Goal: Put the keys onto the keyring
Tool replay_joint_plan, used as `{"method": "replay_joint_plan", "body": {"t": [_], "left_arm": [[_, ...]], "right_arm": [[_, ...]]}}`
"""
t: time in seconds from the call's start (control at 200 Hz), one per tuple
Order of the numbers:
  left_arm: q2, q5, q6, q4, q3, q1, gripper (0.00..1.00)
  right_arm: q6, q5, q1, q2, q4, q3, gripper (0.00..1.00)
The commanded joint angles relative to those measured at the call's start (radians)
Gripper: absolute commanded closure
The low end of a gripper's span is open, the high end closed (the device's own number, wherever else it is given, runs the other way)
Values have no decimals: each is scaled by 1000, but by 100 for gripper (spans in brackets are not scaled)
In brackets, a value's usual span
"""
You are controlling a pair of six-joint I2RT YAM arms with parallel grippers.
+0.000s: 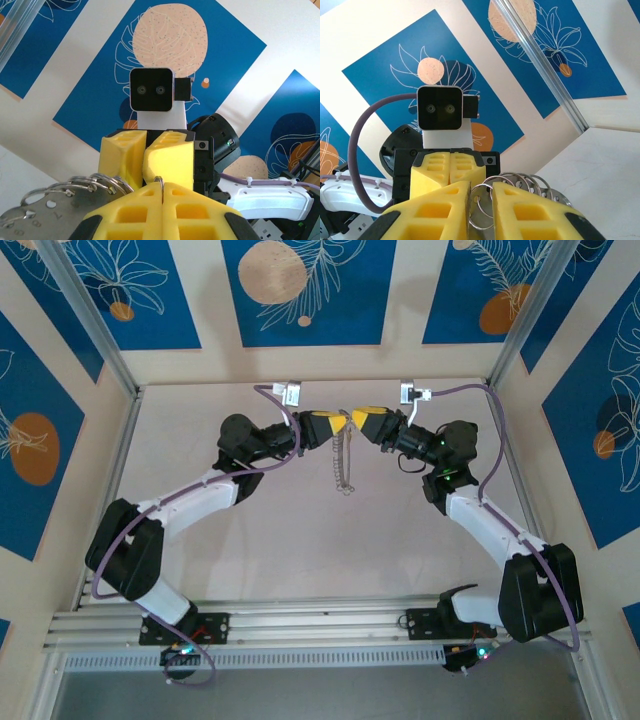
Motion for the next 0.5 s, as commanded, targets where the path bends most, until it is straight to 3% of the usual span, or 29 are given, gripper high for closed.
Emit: {"method": "replay_joint_plan", "body": {"t": [0.0, 0.495], "left_arm": [[2, 17, -13, 74, 20, -15, 100], [1, 14, -6, 64, 16, -17, 100]], "right_arm": [[-21, -22, 14, 14, 6, 29, 80], [-28, -11, 13, -25, 1, 3, 69]]}}
